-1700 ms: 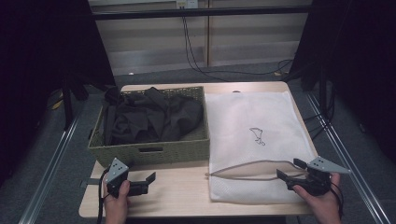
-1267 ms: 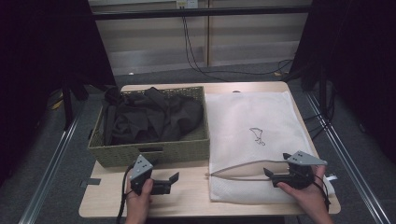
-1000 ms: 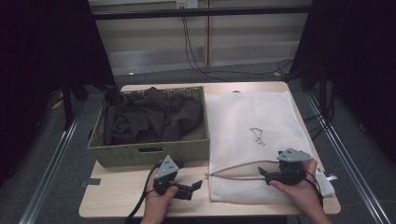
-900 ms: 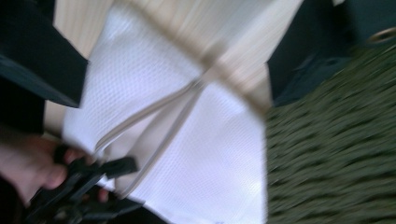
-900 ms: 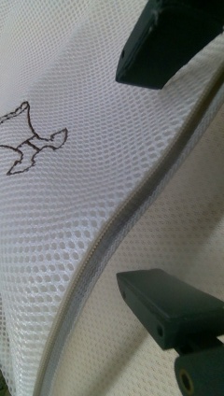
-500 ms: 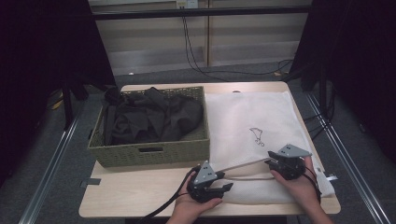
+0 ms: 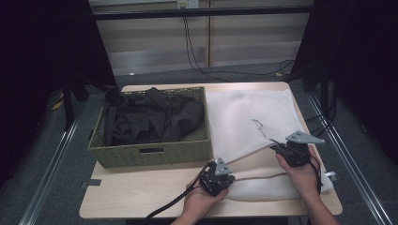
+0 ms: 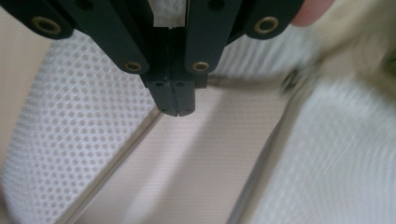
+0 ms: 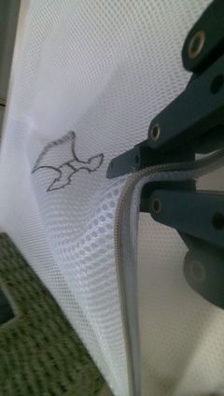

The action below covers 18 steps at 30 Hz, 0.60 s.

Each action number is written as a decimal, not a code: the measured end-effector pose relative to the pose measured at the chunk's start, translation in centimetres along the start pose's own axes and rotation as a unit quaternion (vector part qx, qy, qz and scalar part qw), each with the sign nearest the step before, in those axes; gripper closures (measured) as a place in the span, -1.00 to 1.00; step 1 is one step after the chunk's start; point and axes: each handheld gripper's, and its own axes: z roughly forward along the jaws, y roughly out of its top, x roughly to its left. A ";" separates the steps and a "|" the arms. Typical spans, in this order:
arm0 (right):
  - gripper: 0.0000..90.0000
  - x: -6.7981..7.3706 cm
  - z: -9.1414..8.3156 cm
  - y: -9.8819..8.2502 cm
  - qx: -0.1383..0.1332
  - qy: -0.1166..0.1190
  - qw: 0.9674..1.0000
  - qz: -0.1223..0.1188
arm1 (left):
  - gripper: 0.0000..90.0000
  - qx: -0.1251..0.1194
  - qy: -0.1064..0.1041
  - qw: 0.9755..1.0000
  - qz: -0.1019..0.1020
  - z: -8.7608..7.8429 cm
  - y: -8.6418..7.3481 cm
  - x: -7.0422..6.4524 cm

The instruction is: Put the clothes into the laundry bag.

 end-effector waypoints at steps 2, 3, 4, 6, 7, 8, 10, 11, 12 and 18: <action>0.84 -0.5 -0.5 0.3 -0.008 0.031 0.999 -0.002 | 1.00 -0.001 0.026 1.000 -0.011 -0.1 0.0 0.9; 0.72 -0.3 -0.6 0.3 -0.005 0.032 0.999 -0.016 | 1.00 0.004 0.029 1.000 -0.003 -0.3 -0.1 1.2; 0.65 -0.1 -0.6 0.2 0.000 0.024 0.999 -0.033 | 1.00 -0.003 0.031 0.999 -0.011 -0.3 -0.3 1.3; 0.53 0.2 -0.6 -0.1 0.012 0.004 0.998 -0.054 | 1.00 -0.005 0.030 0.999 -0.011 -0.4 -0.4 1.4; 0.49 0.2 -0.6 -0.4 0.018 -0.005 0.998 -0.056 | 1.00 -0.007 0.033 0.999 -0.009 -0.4 -0.5 1.3; 0.48 0.1 -0.6 -0.6 0.023 -0.013 0.998 -0.058 | 1.00 -0.008 0.037 0.999 -0.008 -0.5 -0.6 1.2; 0.53 -0.1 -0.8 -1.2 0.031 -0.014 0.998 -0.057 | 1.00 -0.005 0.039 0.999 -0.001 -0.5 -0.6 1.2; 0.63 -0.2 -0.9 -1.4 0.034 -0.014 0.998 -0.056 | 1.00 -0.006 0.038 0.999 -0.002 -0.5 -0.6 1.2; 0.75 -0.3 -1.0 -1.5 0.036 -0.008 0.998 -0.059 | 1.00 -0.009 0.036 0.999 -0.011 -0.5 -0.6 1.2; 0.96 -1.2 -2.2 -0.5 0.005 -0.016 0.999 -0.038 | 1.00 -0.006 0.030 0.999 -0.007 -0.8 -0.8 1.7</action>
